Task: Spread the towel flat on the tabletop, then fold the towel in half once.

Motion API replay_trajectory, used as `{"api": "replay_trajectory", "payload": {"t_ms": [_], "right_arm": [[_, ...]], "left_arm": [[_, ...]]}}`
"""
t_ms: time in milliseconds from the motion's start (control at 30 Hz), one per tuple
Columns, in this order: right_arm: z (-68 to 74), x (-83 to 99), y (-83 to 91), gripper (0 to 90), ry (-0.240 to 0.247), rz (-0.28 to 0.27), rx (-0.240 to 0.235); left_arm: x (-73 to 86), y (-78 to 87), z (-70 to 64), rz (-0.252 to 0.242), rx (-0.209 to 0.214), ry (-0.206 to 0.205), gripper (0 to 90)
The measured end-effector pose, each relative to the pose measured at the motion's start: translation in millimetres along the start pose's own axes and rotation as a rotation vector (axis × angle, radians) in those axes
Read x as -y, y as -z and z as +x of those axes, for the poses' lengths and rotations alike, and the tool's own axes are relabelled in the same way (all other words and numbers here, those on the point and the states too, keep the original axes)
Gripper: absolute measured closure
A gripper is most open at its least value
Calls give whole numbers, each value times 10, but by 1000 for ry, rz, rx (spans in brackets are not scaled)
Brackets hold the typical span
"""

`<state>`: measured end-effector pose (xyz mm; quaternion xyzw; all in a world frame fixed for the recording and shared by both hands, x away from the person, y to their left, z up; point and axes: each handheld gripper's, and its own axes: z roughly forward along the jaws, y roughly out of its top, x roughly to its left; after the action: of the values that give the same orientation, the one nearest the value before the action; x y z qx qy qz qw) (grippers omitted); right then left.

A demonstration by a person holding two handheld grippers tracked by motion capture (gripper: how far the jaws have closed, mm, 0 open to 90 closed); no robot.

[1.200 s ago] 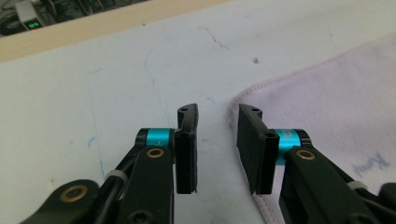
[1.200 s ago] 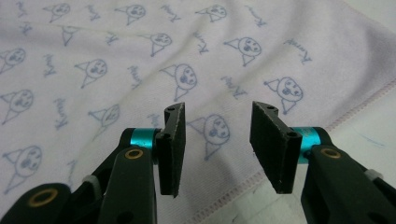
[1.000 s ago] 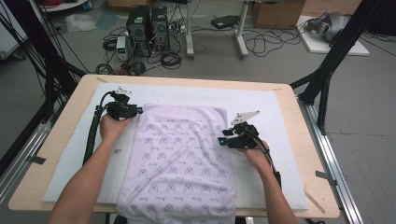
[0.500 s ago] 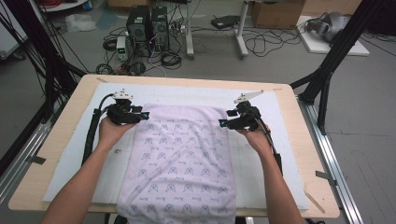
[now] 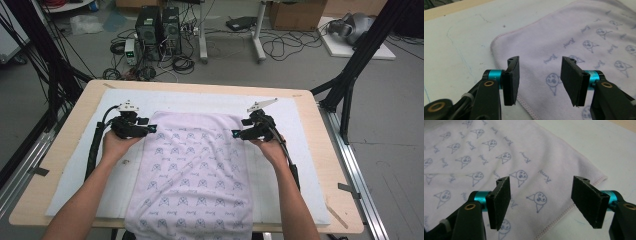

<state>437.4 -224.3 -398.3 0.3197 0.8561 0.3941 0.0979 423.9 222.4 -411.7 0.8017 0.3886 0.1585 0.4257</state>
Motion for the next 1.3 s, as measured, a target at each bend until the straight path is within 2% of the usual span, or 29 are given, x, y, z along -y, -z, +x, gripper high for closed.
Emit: {"api": "replay_trajectory", "payload": {"t_ms": [167, 267, 367, 433, 533, 700, 733, 800, 867, 933, 967, 1000, 1033, 1100, 1200, 1300], "right_arm": [[-22, -17, -47, 316, -11, -3, 11], [-28, -37, -46, 334, 15, -22, 31], [-72, -25, -60, 328, -4, -31, 36], [-105, -1, -97, 324, -11, -13, 38], [-163, 44, -178, 324, -26, 17, 44], [-263, 114, -313, 439, -24, 50, 112], [-287, 130, -333, 459, -32, 51, 114], [-320, 158, -385, 478, -32, 65, 134], [-342, 176, -412, 504, -42, 53, 131], [-357, 182, -423, 559, -51, 36, 129], [-364, 187, -424, 614, -58, 29, 123], [-381, 187, -420, 722, -65, 22, 109], [-393, 189, -413, 789, -80, 22, 83], [-404, 190, -403, 842, -91, 22, 64], [-394, 177, -340, 848, -91, 26, 61], [-385, 144, -207, 848, -96, -11, 56]], "left_arm": [[4, -52, 59, 6, -31, 14, 535], [-23, -82, 84, 9, -40, 17, 548], [-35, -130, 110, 22, -49, 13, 554], [-13, -169, 143, 18, -59, 29, 558], [45, -249, 212, 44, -89, 38, 565], [124, -377, 274, 62, -116, 86, 575], [121, -388, 275, 50, -128, 96, 575], [117, -419, 271, 40, -189, 107, 495], [122, -423, 286, 30, -195, 116, 522], [116, -419, 287, 31, -183, 102, 671], [105, -420, 289, 39, -164, 96, 755], [88, -428, 279, 47, -153, 95, 822], [67, -433, 267, 57, -152, 83, 853], [30, -423, 254, 61, -145, 69, 866], [-16, -362, 245, 25, -144, 75, 870], [-69, -262, 248, -2, -136, 65, 871]]}}
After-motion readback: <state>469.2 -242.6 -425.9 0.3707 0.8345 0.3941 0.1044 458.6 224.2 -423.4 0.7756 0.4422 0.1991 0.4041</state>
